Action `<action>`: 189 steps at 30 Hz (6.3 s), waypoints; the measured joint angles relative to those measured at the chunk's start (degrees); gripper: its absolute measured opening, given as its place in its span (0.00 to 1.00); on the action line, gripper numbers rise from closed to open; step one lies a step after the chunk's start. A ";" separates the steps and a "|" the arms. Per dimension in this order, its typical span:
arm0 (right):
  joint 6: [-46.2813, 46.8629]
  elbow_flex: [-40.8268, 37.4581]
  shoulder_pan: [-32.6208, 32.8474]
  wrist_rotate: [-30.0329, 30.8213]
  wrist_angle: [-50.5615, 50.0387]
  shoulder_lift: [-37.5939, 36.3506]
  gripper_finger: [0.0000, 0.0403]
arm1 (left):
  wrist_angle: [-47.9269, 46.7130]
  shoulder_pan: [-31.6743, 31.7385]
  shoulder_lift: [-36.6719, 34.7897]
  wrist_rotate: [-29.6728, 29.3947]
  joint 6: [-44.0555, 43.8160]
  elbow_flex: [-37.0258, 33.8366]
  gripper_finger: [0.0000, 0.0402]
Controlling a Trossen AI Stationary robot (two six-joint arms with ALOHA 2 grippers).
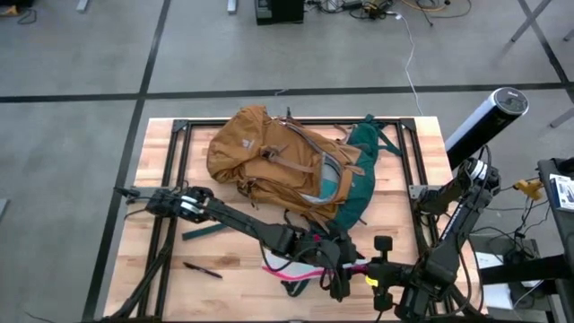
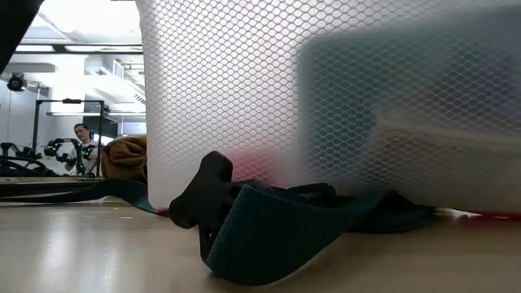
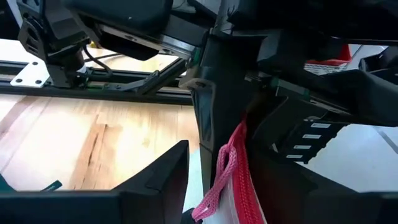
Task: Unpack backpack
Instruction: Open the pink zip bag
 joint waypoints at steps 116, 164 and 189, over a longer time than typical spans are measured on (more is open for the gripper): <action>-2.34 -0.04 -3.67 -12.75 -6.18 -5.62 0.00 | -9.05 2.11 -3.10 18.85 6.46 -2.29 0.00; -1.46 -0.28 -3.58 -13.21 -5.16 -5.53 0.00 | -2.43 6.48 -3.61 24.22 12.31 -2.54 0.37; 0.30 -0.63 -3.69 -13.94 -6.24 -5.31 0.00 | 0.89 6.64 0.89 23.25 9.84 -2.58 0.02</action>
